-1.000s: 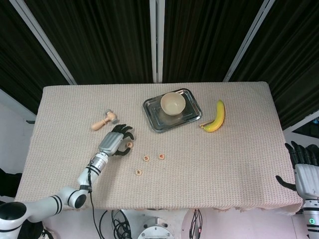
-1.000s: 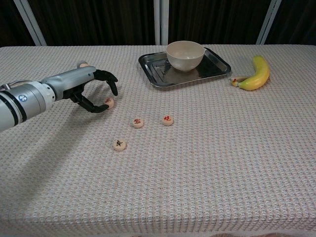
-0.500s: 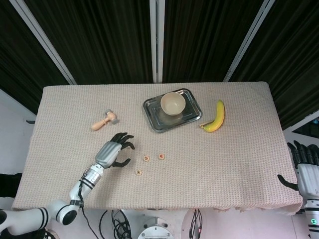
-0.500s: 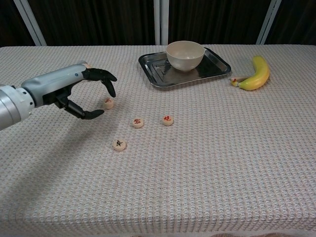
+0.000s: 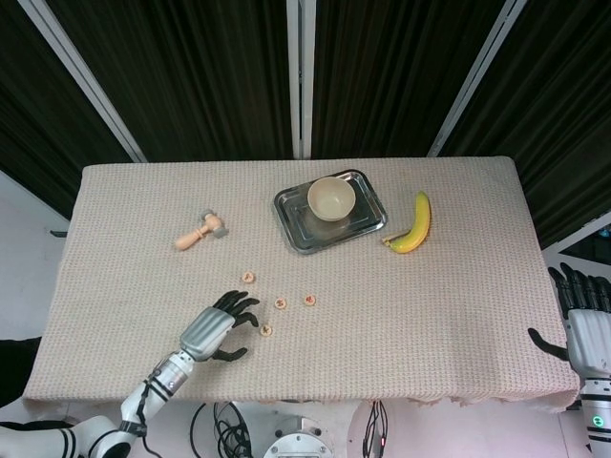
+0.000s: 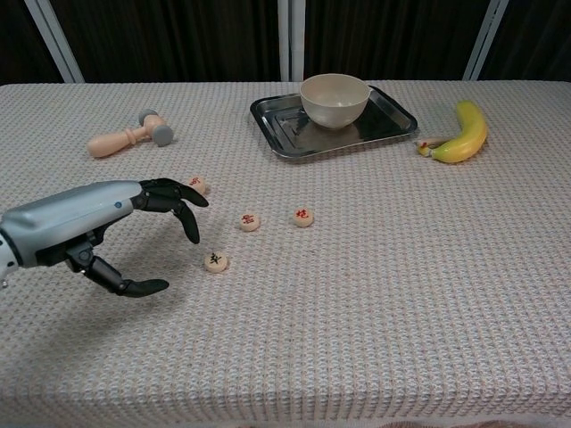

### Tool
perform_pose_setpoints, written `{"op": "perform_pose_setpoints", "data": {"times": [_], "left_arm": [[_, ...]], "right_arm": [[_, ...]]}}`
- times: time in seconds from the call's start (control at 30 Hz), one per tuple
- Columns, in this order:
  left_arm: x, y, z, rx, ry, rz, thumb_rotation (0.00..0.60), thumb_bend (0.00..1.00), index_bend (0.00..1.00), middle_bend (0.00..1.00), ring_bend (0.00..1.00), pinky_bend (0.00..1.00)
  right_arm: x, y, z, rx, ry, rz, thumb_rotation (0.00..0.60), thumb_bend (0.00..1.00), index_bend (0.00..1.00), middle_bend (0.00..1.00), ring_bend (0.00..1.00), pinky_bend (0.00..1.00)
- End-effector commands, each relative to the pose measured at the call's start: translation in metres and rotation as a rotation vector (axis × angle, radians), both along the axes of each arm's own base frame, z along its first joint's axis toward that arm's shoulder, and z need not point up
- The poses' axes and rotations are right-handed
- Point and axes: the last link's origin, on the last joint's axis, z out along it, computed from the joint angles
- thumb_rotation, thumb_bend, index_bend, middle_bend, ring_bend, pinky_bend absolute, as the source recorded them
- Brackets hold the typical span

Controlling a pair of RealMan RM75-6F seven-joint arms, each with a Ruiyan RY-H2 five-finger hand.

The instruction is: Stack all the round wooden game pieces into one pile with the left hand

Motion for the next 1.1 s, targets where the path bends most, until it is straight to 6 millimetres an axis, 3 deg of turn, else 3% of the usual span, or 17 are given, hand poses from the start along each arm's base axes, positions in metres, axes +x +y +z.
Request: {"op": "perform_pose_setpoints", "data": {"times": [0.03,0.4,1.1], "left_arm": [[0.006,0.002,-0.005,0.012,-0.020,-0.023,0.600,0.24,0.35,0.11,0.00,0.00],[0.011,0.016,-0.026,0.037,0.021,-0.062,0.600,0.26,0.34,0.10,0.00,0.00],[0.011,0.019,-0.038,0.020,0.032,-0.060,0.600,0.28,0.40,0.09,0.00,0.00]], "right_arm": [[-0.001,0.000,-0.002,0.009,0.002,-0.004,0.600,0.12,0.00,0.00,0.00,0.00],[-0.003,0.003,0.001,-0.001,-0.001,-0.013,0.600,0.12,0.00,0.00,0.00,0.00],[-0.007,0.004,0.003,0.001,-0.002,-0.028,0.600,0.12,0.00,0.00,0.00,0.00]]}}
